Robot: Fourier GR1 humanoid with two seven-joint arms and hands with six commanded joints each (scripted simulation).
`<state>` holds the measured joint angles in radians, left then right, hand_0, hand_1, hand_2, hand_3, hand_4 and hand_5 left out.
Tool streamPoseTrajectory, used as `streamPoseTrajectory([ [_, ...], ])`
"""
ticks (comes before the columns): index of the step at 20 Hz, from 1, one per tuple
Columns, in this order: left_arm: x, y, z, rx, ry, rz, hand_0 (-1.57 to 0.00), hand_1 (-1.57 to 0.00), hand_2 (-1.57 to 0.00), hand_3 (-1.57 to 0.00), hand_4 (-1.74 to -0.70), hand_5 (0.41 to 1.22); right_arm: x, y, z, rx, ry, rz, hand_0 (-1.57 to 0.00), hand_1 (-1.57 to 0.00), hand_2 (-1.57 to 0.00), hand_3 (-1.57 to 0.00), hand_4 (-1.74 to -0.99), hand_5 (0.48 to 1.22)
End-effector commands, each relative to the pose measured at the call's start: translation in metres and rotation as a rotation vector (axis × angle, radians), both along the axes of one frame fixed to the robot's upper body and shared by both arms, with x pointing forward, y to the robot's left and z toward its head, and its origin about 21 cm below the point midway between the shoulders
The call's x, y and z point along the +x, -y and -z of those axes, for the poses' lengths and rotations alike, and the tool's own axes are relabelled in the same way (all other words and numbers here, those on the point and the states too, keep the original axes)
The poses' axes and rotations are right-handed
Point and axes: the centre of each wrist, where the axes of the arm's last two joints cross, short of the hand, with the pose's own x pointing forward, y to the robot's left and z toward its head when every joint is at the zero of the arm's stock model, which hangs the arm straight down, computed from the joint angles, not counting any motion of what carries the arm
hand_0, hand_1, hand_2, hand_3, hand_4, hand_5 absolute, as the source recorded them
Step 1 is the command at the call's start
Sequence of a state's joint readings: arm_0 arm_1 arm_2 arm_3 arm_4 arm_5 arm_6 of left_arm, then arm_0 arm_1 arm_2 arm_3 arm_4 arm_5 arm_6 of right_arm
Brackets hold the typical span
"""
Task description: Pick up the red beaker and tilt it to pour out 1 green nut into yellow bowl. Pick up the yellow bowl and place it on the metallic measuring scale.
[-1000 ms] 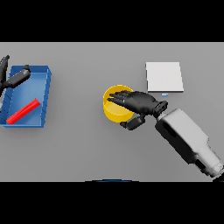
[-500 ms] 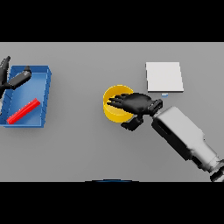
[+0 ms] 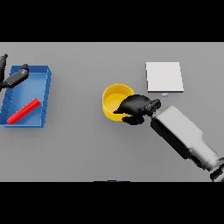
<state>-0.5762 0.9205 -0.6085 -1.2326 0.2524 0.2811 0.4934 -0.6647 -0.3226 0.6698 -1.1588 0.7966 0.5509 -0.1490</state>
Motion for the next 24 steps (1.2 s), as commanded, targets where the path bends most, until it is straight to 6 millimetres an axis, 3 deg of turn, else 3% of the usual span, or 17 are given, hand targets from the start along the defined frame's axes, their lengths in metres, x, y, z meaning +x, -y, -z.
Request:
streamPoseTrajectory([
  [1, 0.002, 0.0, -0.002, -0.003, -0.001, -0.004, 0.0, 0.0, 0.0, 0.0, -0.8, 0.727, -0.001, 0.001, 0.0, -0.005, 0.0, 0.002, -1.22, -1.2, -1.18, -0.93, -1.628, 1.137],
  [4, -0.002, -0.001, 0.0, -0.006, -0.006, -0.005, 0.0, 0.0, 0.0, 0.0, -0.8, 0.725, -0.003, 0.005, -0.001, 0.002, -0.011, 0.006, -1.39, -1.38, -1.31, -1.14, -1.682, 1.178],
  [7, -0.001, 0.003, 0.001, -0.007, -0.002, 0.001, 0.0, 0.0, 0.0, 0.0, -0.81, 0.724, -0.004, 0.006, -0.004, 0.005, -0.004, 0.016, -1.48, -1.47, -1.42, -1.18, -1.711, 1.199],
  [11, -0.004, 0.001, 0.001, -0.003, -0.005, -0.004, 0.0, 0.0, 0.0, 0.0, -0.8, 0.724, -0.001, 0.012, -0.025, 0.035, 0.008, 0.008, -1.53, -1.53, -1.49, -1.19, -1.729, 1.212],
  [14, -0.005, 0.001, 0.0, 0.009, -0.001, 0.001, 0.0, 0.0, 0.0, 0.0, -0.8, 0.721, 0.001, 0.016, -0.053, 0.028, 0.05, 0.022, -1.55, -1.55, -1.51, -1.38, -1.731, 1.216],
  [18, -0.002, -0.003, -0.005, -0.002, 0.0, -0.008, 0.0, 0.0, 0.0, 0.0, -0.8, 0.722, 0.002, 0.018, -0.083, 0.019, 0.115, 0.058, -1.56, -1.56, -1.54, -1.31, -1.724, 1.219],
  [24, -0.004, 0.0, -0.009, 0.011, 0.016, 0.008, 0.0, 0.0, 0.0, 0.0, -0.8, 0.723, 0.004, 0.029, -0.101, 0.019, 0.151, 0.085, -1.57, -1.57, -1.56, -1.24, -1.719, 1.22],
])
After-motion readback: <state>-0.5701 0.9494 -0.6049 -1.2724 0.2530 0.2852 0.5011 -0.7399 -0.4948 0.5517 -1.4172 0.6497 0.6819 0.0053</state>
